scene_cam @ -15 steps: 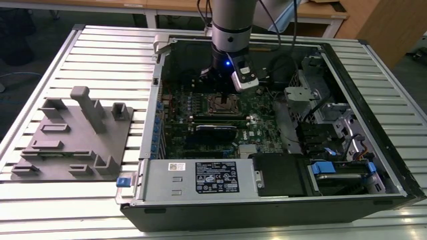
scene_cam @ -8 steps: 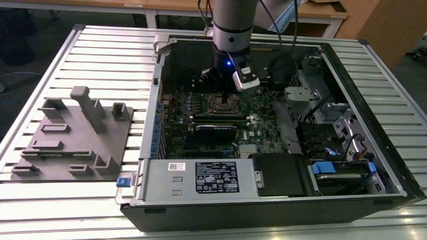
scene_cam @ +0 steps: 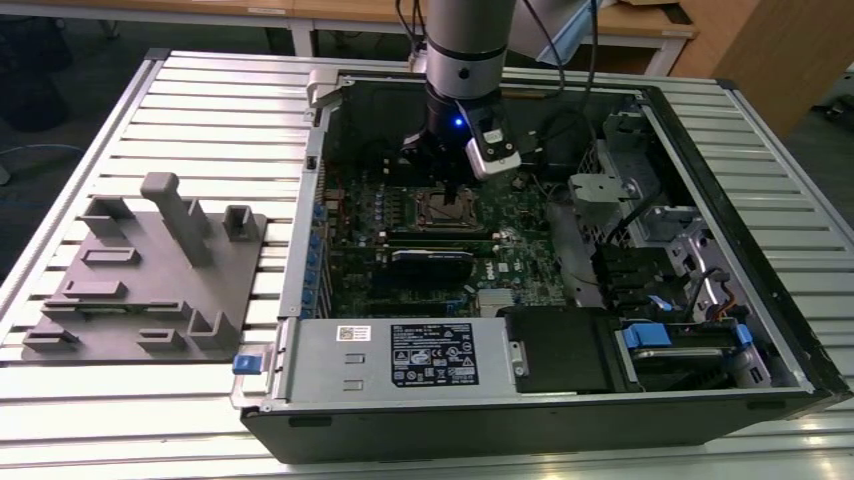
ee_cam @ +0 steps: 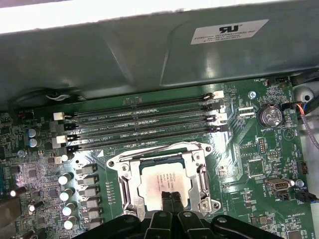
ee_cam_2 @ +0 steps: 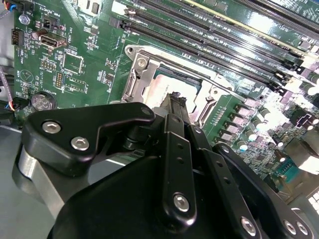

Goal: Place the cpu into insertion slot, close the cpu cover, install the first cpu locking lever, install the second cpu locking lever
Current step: 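Install the second cpu locking lever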

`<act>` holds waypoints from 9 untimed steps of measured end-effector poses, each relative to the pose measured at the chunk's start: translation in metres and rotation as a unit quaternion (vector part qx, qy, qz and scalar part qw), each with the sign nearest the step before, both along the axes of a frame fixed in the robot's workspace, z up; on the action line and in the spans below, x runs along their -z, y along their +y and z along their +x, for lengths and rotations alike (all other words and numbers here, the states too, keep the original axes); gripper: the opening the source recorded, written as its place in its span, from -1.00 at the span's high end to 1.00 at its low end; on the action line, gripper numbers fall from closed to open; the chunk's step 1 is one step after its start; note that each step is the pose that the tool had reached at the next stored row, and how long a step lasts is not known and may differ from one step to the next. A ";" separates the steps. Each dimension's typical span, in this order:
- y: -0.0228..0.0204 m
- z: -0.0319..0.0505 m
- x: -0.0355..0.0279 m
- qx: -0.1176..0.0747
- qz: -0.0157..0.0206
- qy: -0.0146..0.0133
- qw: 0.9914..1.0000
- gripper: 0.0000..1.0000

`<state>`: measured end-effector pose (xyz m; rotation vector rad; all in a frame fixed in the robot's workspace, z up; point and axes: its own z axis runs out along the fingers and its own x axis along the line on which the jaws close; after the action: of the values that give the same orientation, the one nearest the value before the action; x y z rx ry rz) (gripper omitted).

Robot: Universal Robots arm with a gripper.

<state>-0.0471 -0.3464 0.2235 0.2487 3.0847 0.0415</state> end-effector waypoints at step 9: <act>0.0000 0.0000 -0.0016 0.000 0.000 0.000 1.000 0.79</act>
<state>-0.0471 -0.3464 0.2250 0.2487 3.0847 0.0414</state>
